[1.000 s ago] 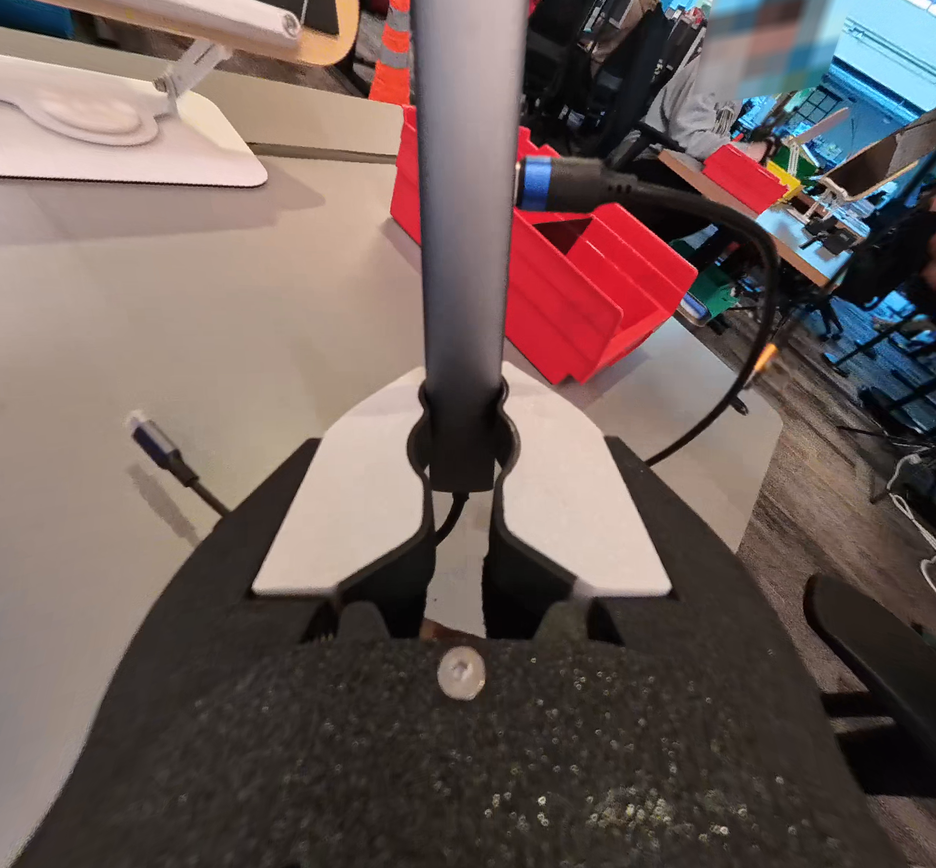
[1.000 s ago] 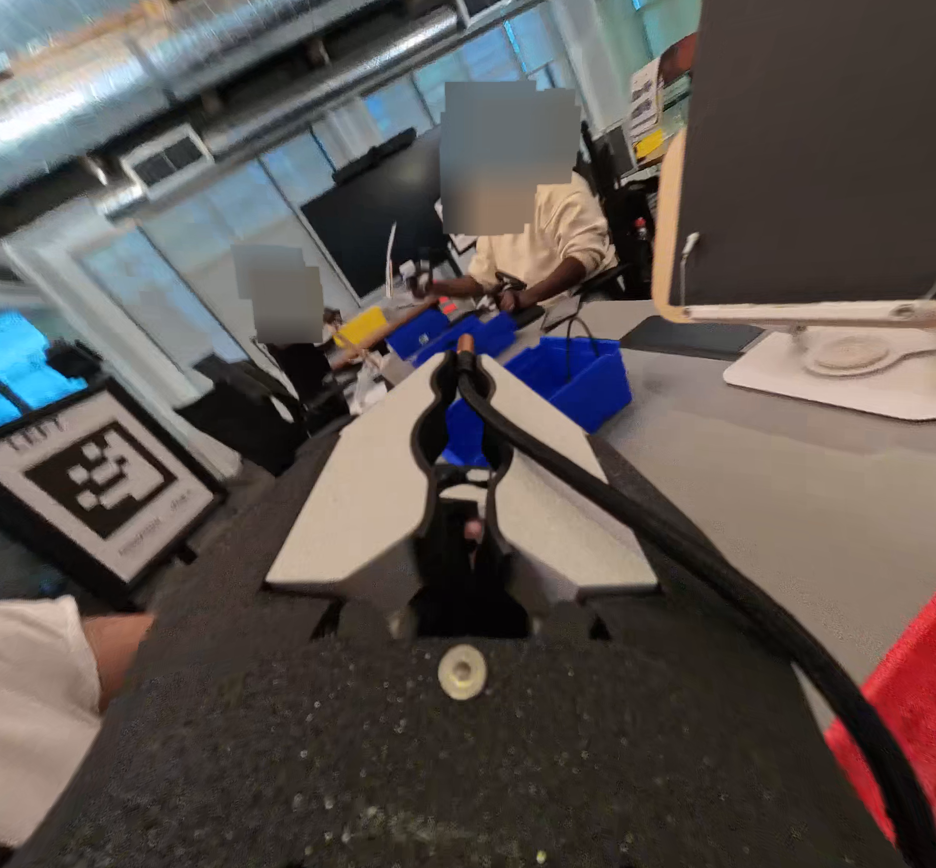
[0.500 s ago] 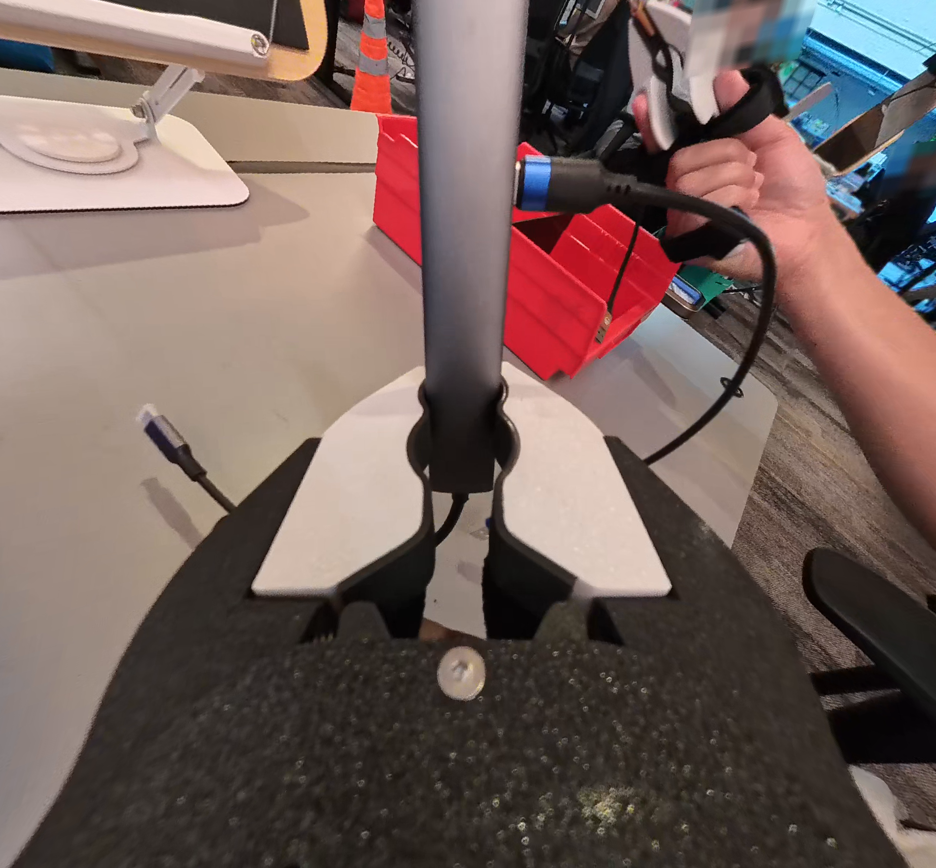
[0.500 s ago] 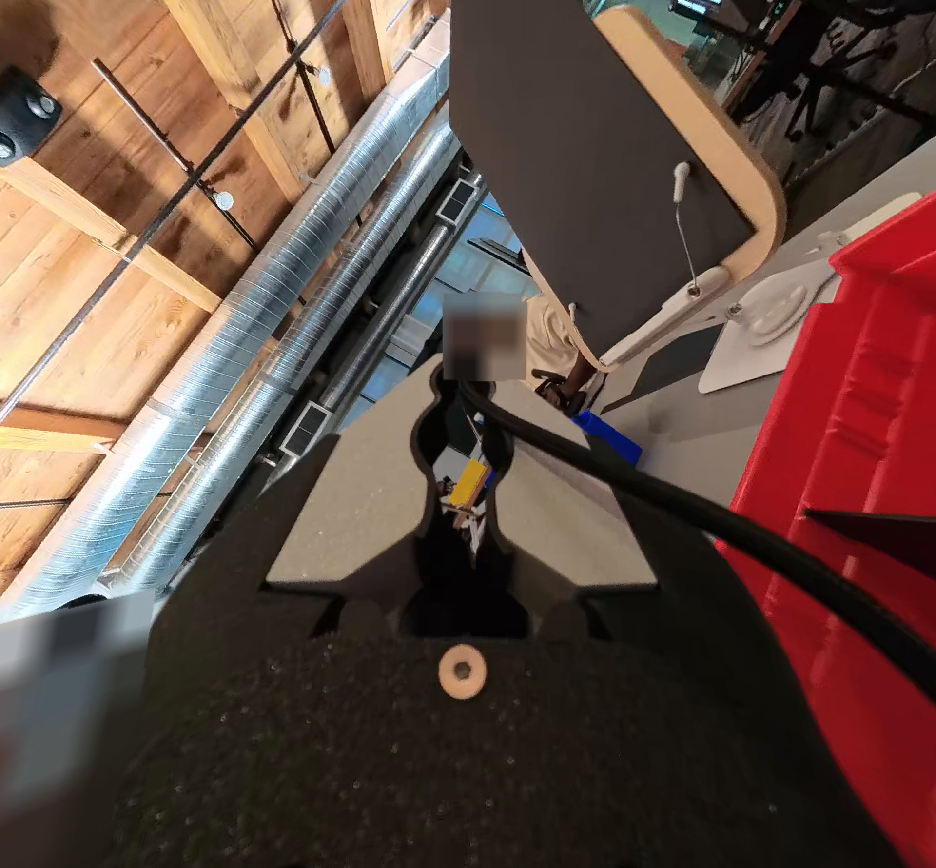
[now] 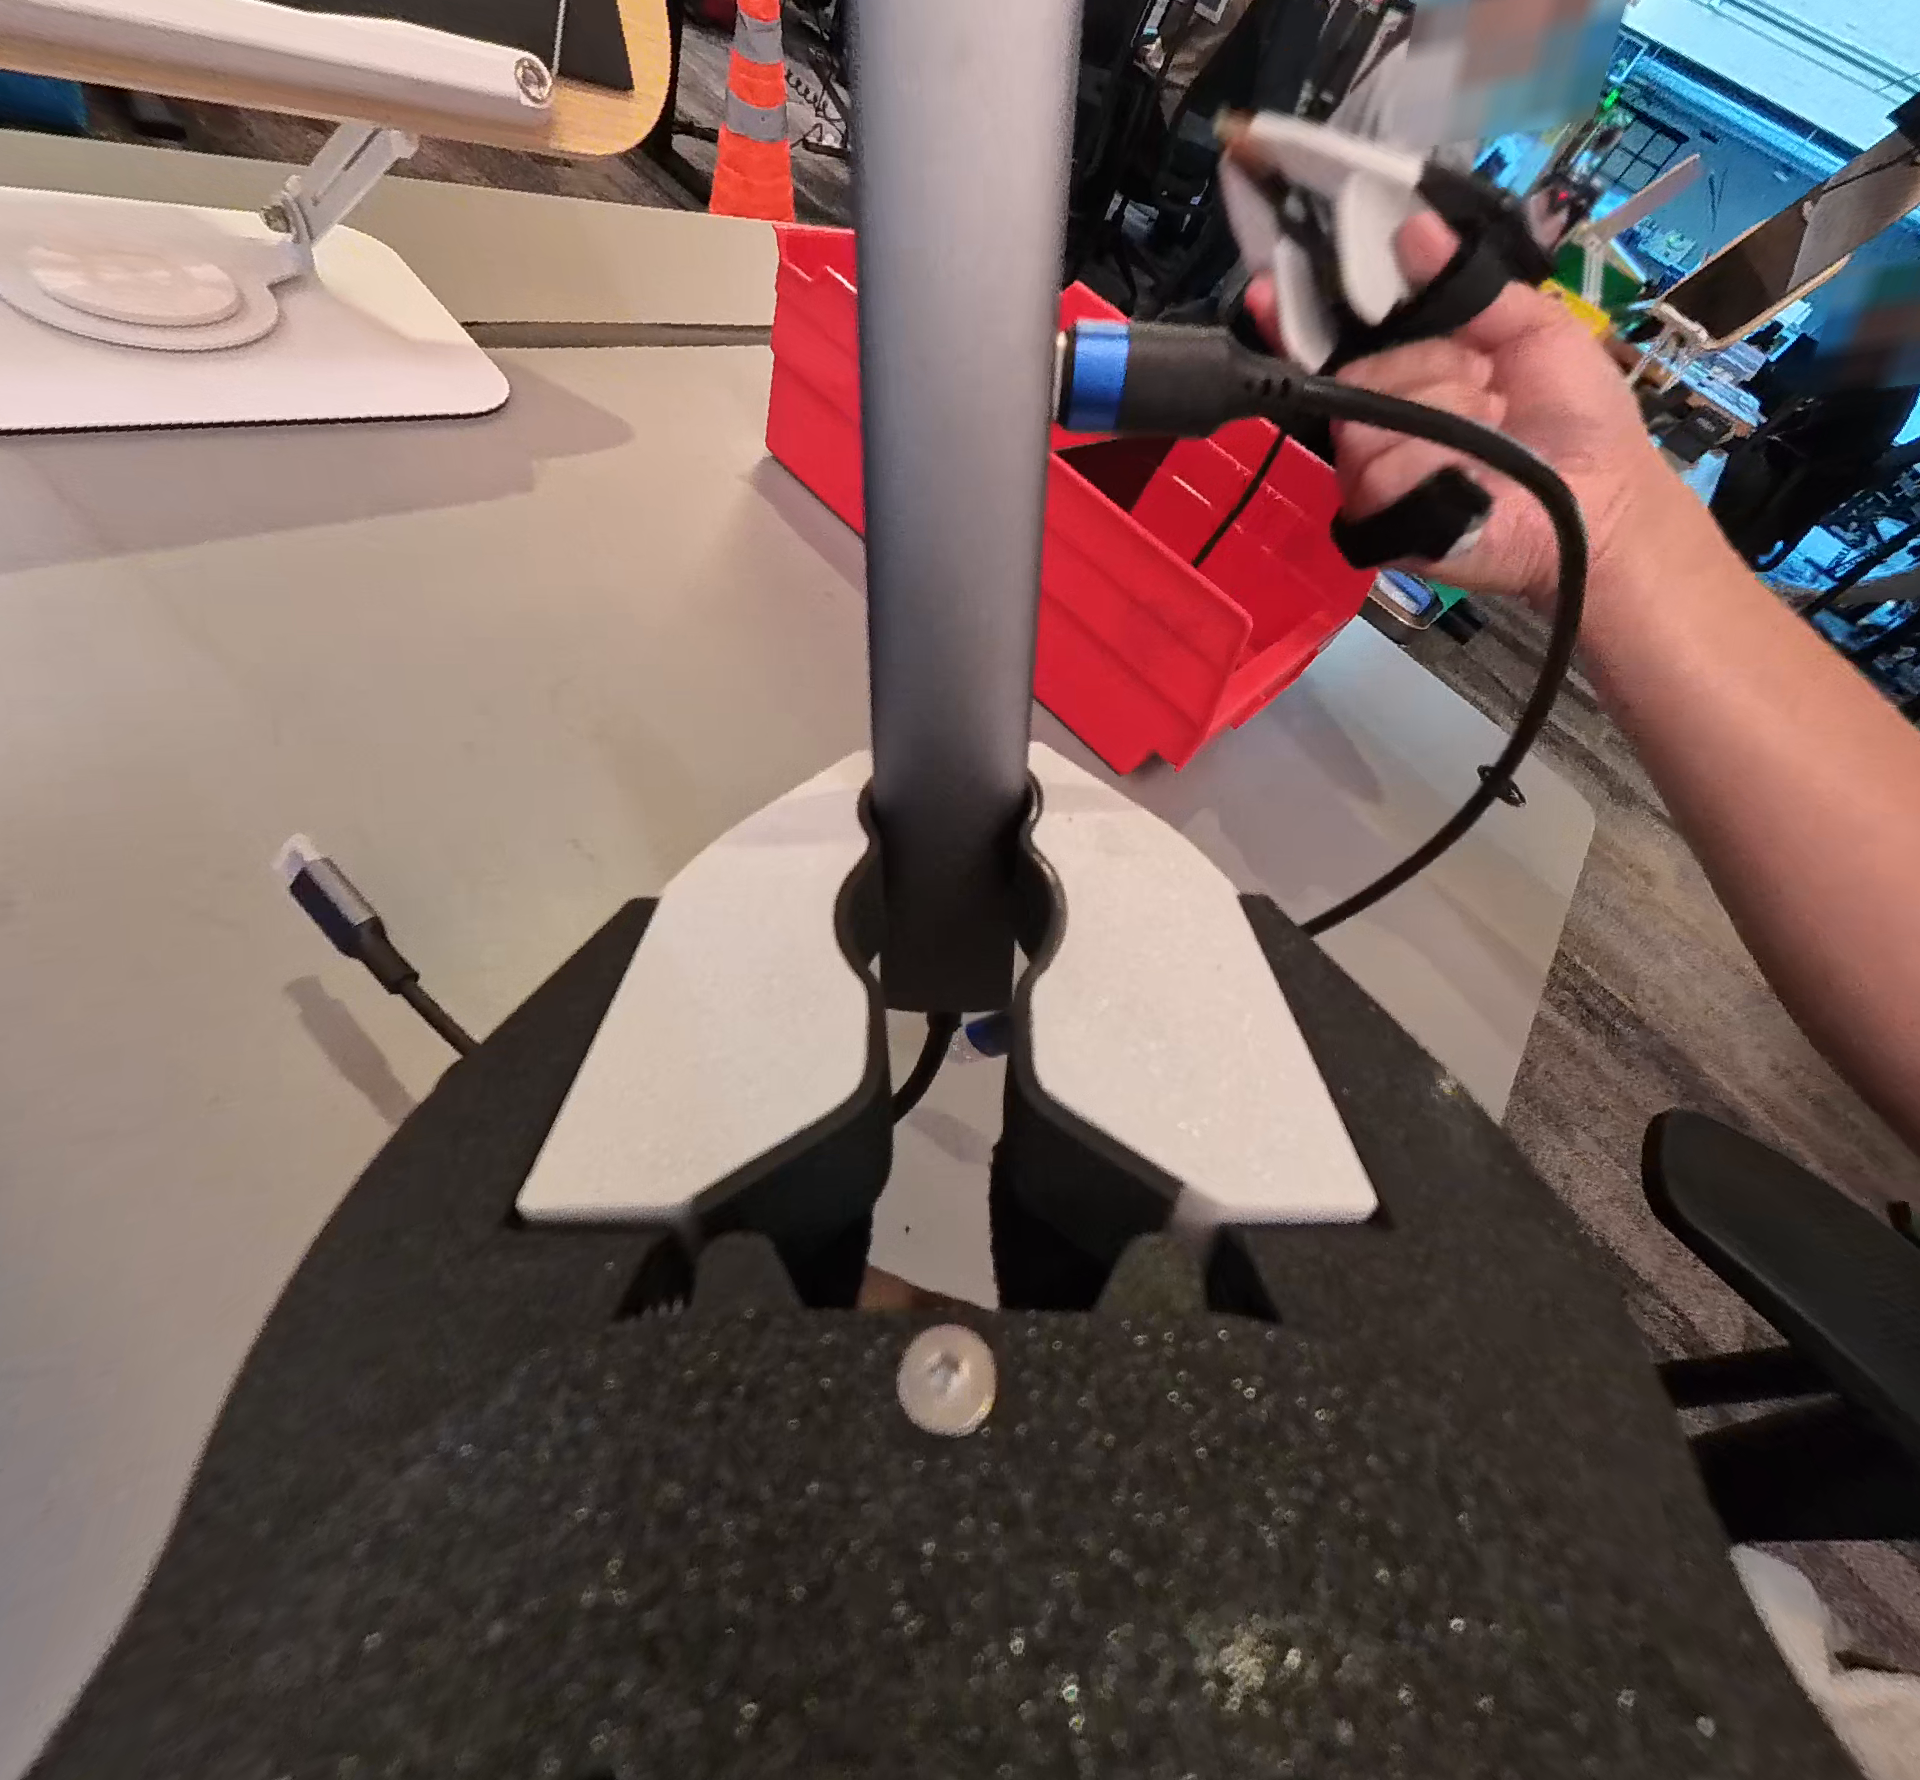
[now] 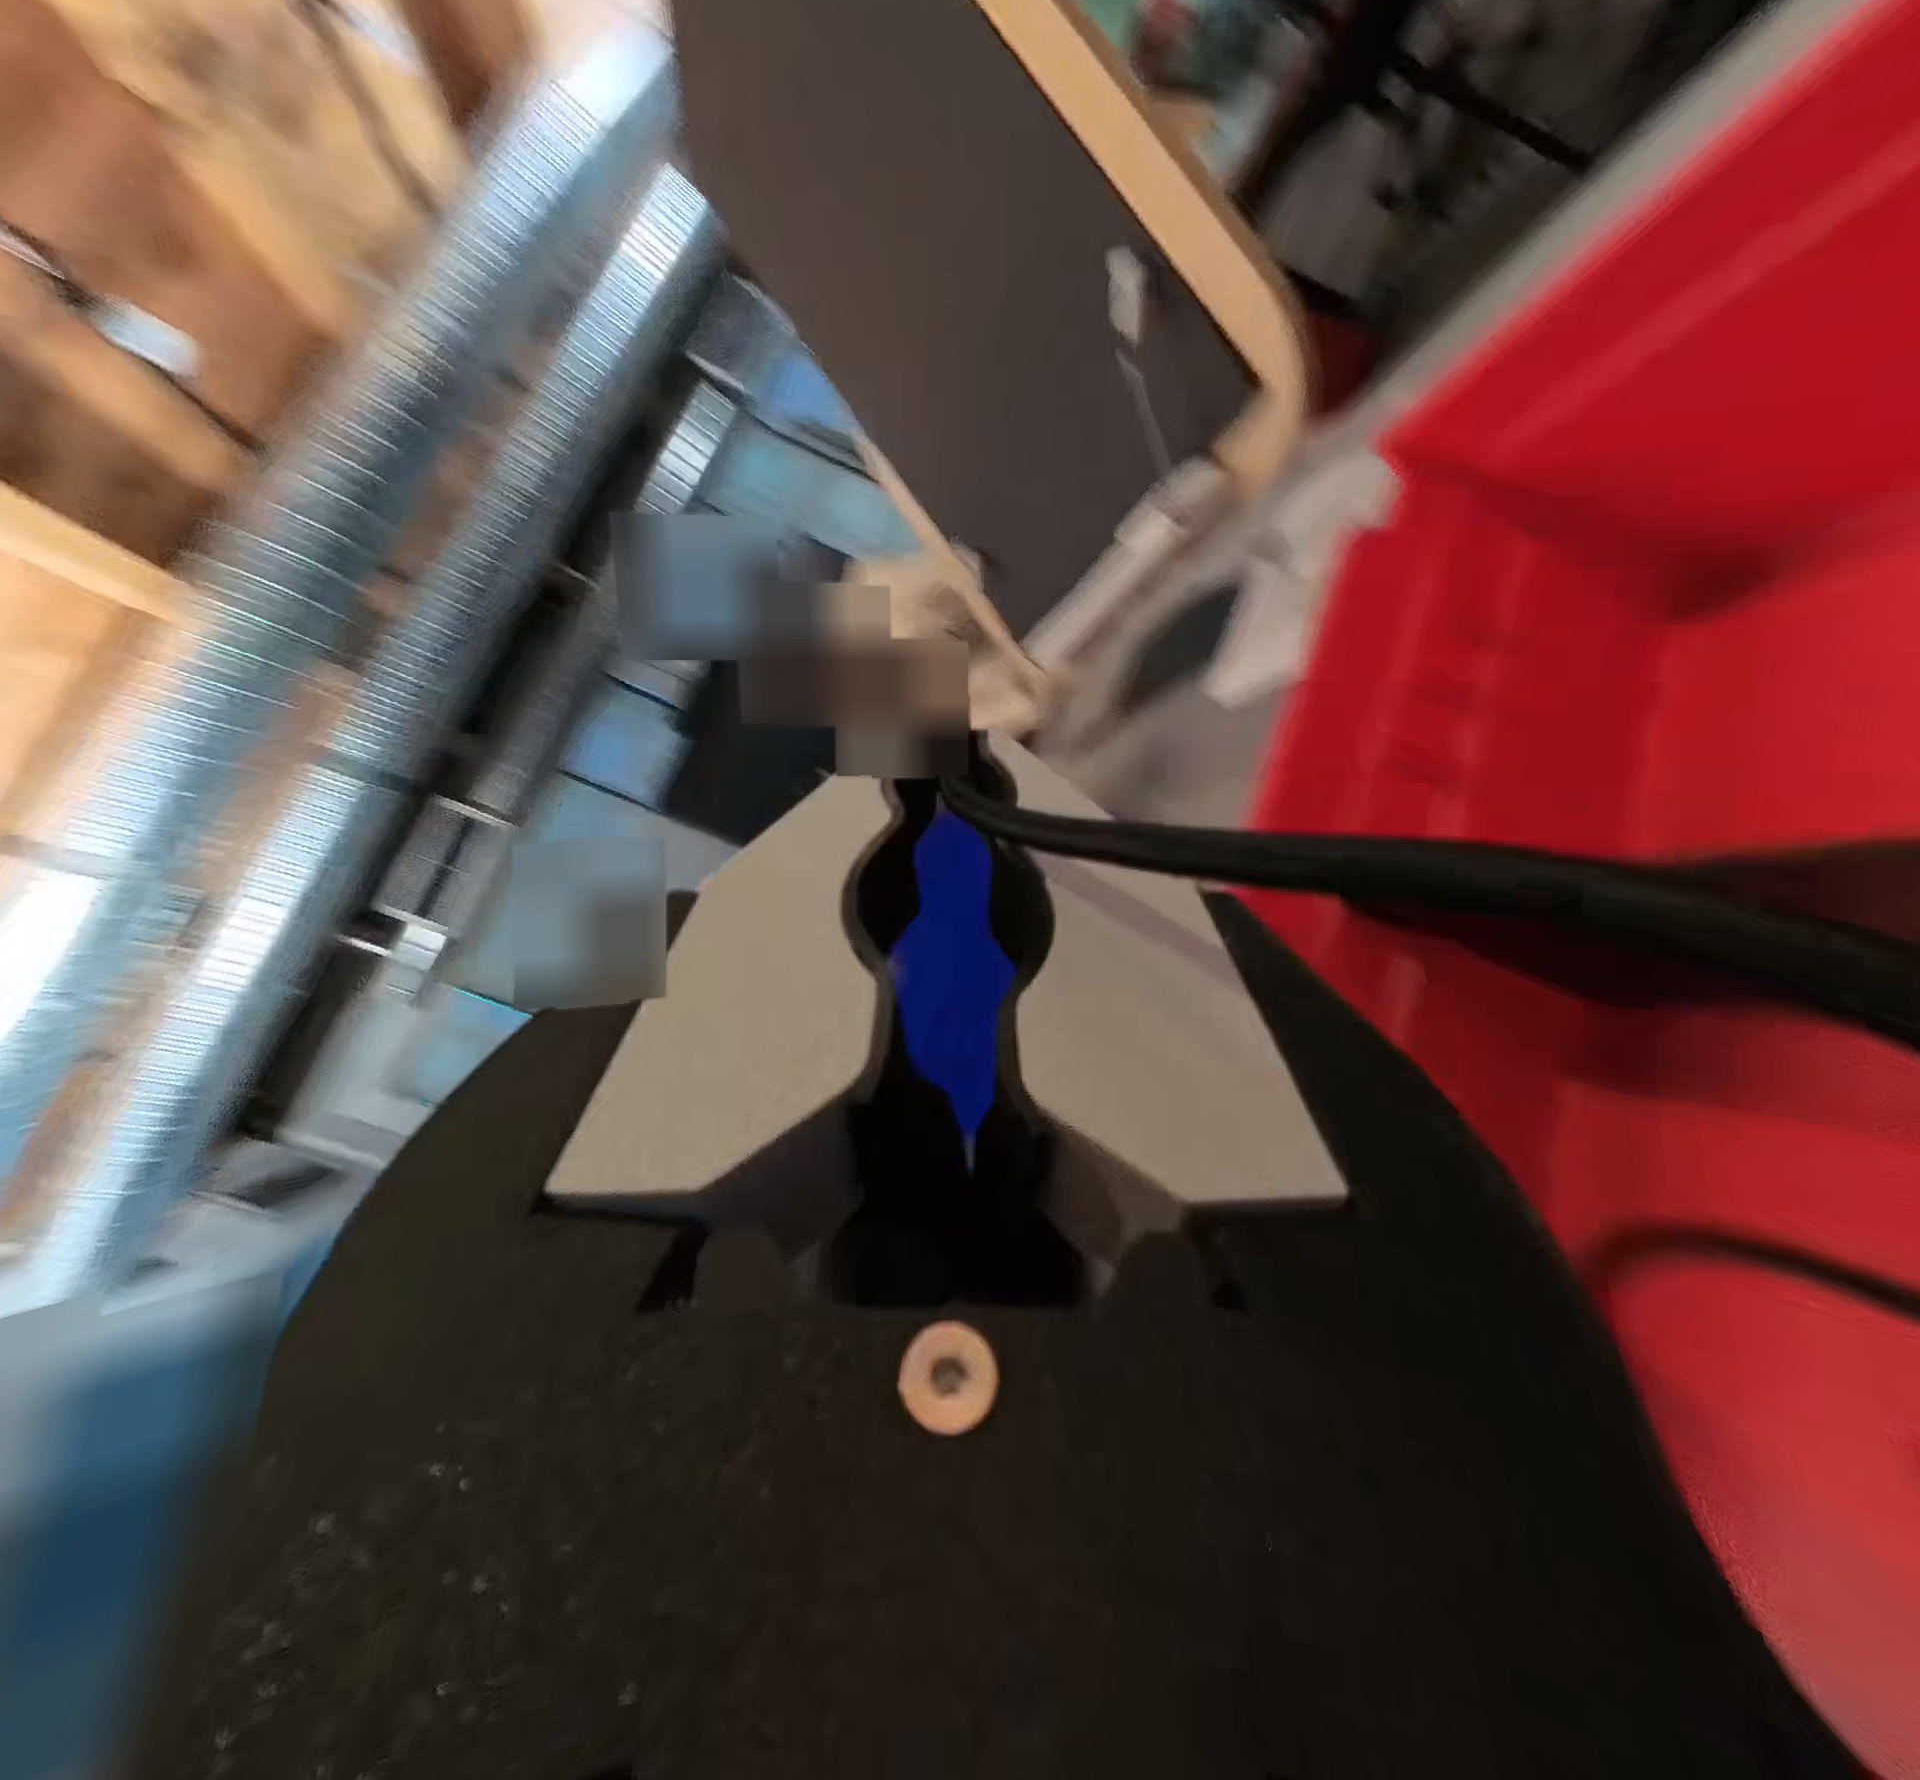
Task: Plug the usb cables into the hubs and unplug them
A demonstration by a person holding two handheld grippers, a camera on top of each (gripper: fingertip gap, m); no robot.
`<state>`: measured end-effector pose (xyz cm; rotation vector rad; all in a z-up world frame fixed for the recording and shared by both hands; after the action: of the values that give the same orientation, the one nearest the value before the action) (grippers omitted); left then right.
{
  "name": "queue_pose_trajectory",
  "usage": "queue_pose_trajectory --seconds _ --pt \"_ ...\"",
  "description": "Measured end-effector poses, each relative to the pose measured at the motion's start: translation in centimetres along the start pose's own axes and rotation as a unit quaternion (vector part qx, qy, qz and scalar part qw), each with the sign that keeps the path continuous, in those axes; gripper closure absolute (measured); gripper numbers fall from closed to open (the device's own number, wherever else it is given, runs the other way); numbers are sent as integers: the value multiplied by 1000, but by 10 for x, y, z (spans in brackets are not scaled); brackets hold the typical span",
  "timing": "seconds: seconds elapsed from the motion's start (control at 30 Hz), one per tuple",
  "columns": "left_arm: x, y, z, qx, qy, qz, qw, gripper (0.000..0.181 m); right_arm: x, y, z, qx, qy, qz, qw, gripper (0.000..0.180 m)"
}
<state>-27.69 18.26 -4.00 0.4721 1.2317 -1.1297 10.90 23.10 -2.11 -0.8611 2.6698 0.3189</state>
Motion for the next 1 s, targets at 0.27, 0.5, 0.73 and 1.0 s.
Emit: queue_pose_trajectory --seconds 0.27,0.5,0.73,1.0 --pt "3 2 3 4 8 -9 1000 161 39 -17 54 366 -230 -336 837 174" --pt "5 5 7 12 14 -18 1000 161 46 -20 62 446 -257 -380 769 136" --pt "7 4 3 0 19 -18 1000 161 32 -35 13 477 -329 -345 738 131" --pt "8 9 10 10 24 -23 999 161 41 -17 40 402 -222 -462 759 134"
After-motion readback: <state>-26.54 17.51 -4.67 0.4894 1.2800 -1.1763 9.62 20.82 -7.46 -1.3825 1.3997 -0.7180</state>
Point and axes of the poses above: each gripper's, where its closed fingertips meet, y out along the fingers, x out of its underside, z = x × y across the jaws, the point moved 9 cm from there along -y, back along the fingers, and after that the axes turned 2 degrees about y, right-handed, at the moved point
